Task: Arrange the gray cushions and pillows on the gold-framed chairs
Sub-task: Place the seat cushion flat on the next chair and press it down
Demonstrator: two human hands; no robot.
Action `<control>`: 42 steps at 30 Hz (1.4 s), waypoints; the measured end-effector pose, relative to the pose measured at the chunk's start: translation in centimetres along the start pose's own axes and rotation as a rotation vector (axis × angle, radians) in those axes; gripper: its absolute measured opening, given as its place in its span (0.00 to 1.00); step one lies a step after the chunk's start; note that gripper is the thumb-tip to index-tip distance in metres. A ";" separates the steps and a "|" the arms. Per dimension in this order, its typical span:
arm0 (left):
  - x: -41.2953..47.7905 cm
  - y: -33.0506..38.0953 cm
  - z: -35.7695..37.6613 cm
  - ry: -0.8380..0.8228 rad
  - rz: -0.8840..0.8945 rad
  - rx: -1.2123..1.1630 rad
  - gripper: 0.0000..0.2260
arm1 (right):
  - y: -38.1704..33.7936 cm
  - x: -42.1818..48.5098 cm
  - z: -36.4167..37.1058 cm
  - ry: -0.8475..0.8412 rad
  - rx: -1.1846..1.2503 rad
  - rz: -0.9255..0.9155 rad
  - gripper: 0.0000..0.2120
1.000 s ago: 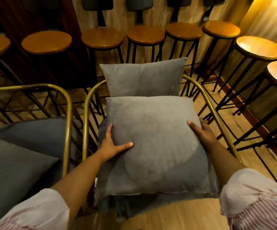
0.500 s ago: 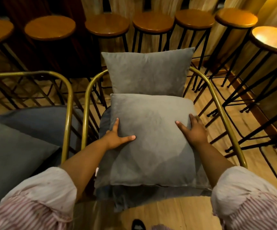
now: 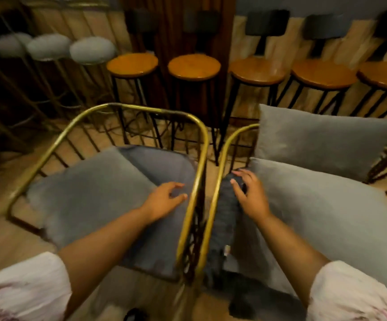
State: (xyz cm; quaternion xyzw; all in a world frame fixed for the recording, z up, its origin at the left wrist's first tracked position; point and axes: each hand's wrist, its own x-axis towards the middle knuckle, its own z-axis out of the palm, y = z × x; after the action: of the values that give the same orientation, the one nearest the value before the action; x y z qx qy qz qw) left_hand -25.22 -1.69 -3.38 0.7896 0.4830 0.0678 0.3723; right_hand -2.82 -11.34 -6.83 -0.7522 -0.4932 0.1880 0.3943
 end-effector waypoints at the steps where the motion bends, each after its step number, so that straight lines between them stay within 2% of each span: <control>1: -0.2 -2.2 -2.0 0.017 -0.037 -0.006 0.19 | -1.5 0.6 2.3 -0.020 0.024 -0.006 0.24; 6: -0.2 -13.8 -11.6 0.088 -0.195 -0.040 0.21 | -7.5 2.4 14.2 -0.022 0.144 0.069 0.17; 10: 0.4 -22.2 -17.5 0.142 -0.328 -0.074 0.23 | -10.1 3.1 23.6 -0.016 0.255 0.258 0.16; 16: 3.6 -32.0 -23.3 0.199 -0.483 -0.033 0.27 | -10.2 3.4 35.3 -0.018 0.363 0.708 0.28; 20: 7.6 -36.5 -25.0 0.204 -0.519 -0.043 0.27 | -8.0 4.8 40.3 0.111 0.571 0.977 0.37; 24: 12.3 -39.4 -25.2 0.204 -0.530 -0.033 0.27 | -5.5 6.6 43.4 0.172 0.625 1.145 0.46; 29: 16.5 -43.7 -24.4 0.142 -0.599 0.058 0.29 | -3.3 7.9 45.7 0.198 0.631 1.108 0.48; 34: 17.7 -46.5 -24.3 0.105 -0.700 0.002 0.39 | -2.3 9.0 46.5 0.266 0.587 1.039 0.48; 37: 17.0 -46.4 -23.8 0.114 -0.675 0.058 0.40 | -2.9 9.1 45.8 0.325 0.593 0.970 0.46; 40: 14.9 -45.4 -23.3 0.143 -0.647 0.097 0.39 | -4.3 10.1 43.9 0.311 0.607 0.880 0.43; 42: 13.2 -45.3 -22.4 0.109 -0.650 0.100 0.40 | -4.9 11.8 41.8 0.285 0.534 0.803 0.42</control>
State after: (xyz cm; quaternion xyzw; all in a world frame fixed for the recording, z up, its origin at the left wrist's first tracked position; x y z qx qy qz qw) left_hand -61.02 32.31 -20.34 0.6070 0.7313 -0.0363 0.3088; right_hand -28.58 17.20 -27.56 -0.7737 -0.0408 0.3401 0.5330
